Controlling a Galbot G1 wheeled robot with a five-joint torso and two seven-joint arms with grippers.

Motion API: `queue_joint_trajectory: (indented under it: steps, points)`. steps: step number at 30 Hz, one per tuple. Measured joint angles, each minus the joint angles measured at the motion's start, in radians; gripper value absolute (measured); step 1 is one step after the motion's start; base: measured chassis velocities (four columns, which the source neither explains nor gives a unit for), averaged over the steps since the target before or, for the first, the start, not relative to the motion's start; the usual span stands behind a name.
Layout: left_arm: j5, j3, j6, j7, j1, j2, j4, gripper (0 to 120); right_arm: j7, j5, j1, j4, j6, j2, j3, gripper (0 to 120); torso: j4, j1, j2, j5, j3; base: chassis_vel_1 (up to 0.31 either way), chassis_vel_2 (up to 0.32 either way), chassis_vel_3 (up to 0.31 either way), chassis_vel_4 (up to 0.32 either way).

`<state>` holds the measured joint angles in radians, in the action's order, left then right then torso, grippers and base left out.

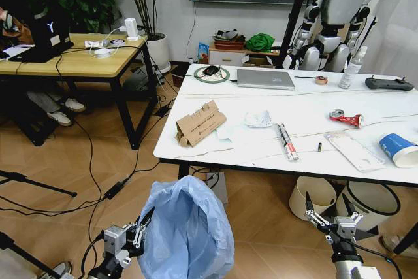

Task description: Pick up the trash bin and place the trash from the table into it.

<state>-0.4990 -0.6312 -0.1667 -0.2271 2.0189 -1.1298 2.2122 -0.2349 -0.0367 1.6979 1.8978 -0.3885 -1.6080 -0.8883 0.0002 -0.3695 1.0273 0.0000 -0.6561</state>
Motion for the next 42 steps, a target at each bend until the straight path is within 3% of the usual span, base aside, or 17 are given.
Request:
queue_joint_trajectory:
  steps: [42]
  points:
    - [0.001, -0.003, -0.007, -0.009, 0.009, -0.002, 0.004, 0, 0.002, -0.005, 0.014, 0.015, -0.007, 0.0, -0.001, 100, 0.0, -0.096, 0.217, 0.0, -0.121, 0.0, 0.0, 0.0, 0.0]
